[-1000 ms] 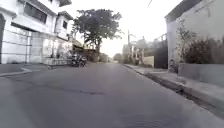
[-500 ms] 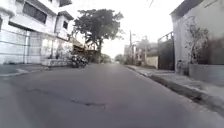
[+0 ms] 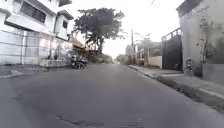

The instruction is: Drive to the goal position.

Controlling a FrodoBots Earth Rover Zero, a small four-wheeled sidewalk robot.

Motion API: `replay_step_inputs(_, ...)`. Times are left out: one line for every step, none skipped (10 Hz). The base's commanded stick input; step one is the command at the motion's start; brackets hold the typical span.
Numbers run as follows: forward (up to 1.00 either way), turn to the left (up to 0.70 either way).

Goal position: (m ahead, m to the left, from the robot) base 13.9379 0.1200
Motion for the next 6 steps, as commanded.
replay_step_inputs(1.00, -0.40)
replay_step_inputs(1.00, 0.00)
replay_step_inputs(1.00, 0.00)
replay_step_inputs(1.00, 0.00)
replay_step_inputs(1.00, 0.00)
replay_step_inputs(1.00, 0.00)
